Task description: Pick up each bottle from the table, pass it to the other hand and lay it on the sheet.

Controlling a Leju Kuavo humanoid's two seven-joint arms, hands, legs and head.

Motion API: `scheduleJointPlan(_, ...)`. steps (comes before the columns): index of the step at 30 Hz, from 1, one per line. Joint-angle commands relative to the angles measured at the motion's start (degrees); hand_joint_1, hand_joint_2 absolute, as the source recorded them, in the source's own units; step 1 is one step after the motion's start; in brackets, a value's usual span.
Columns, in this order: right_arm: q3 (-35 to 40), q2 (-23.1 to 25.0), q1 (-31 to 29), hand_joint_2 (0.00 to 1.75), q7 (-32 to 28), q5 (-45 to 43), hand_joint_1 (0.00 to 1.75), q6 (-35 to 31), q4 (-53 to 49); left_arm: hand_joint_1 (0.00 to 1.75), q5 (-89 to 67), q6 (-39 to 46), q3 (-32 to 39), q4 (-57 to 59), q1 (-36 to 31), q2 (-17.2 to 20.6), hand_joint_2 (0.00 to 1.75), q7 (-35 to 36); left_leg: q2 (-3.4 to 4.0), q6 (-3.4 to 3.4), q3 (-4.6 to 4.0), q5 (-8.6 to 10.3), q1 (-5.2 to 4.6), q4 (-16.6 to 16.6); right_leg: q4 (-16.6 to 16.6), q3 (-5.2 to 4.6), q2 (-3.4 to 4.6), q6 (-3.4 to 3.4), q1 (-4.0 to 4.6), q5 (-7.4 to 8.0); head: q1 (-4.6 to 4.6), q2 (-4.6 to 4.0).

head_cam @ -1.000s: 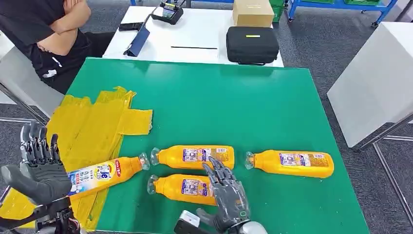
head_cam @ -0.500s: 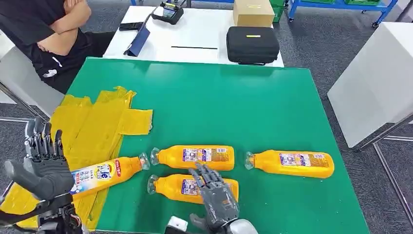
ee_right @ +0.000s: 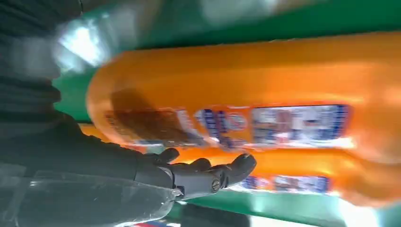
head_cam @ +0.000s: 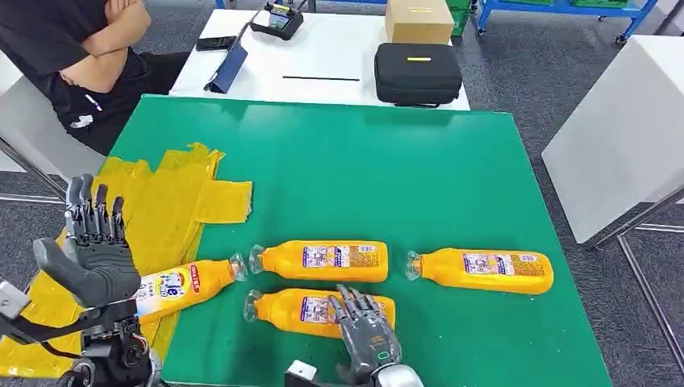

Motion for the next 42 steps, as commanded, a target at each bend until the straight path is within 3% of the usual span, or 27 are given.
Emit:
scheduleJointPlan(1,3.2,-0.2,2.6,1.75,8.1,2.3,0.00,0.4,-0.9,0.00,0.6,-1.0,1.6,3.7,-0.4,0.0,0.00,-0.2,-0.05,-0.08,0.19,-0.04,0.02,-0.1,-0.1,0.19,-0.12,-0.08,0.03,-0.07,0.00,0.00)
scheduleJointPlan(6,2.3,-1.3,3.6,1.75,9.8,3.2,0.00,1.3,-4.6,0.00,0.5,-1.1,1.5,2.9,0.3,0.2,0.00,0.0,-0.06,-0.10,0.29,-0.10,-0.01,-0.1,0.0,0.29,-0.16,-0.09,0.00,-0.15,0.00,0.00)
scheduleJointPlan(15,2.2,-0.9,4.1,1.75,9.1,1.0,0.00,2.3,-2.0,0.00,0.7,-1.1,1.2,3.1,0.3,-0.5,0.00,0.2,-0.11,-0.12,0.35,-0.10,0.00,-0.1,-0.1,0.36,-0.22,-0.12,0.01,-0.16,0.00,0.00)
scheduleJointPlan(42,-1.6,2.1,1.5,1.75,6.7,0.4,0.00,-2.5,3.2,0.00,0.5,-2.0,0.3,3.7,-1.7,-0.8,0.00,1.8,-0.02,-0.10,0.29,-0.05,0.01,-0.1,-0.1,0.28,-0.11,-0.10,0.02,-0.08,0.00,0.00)
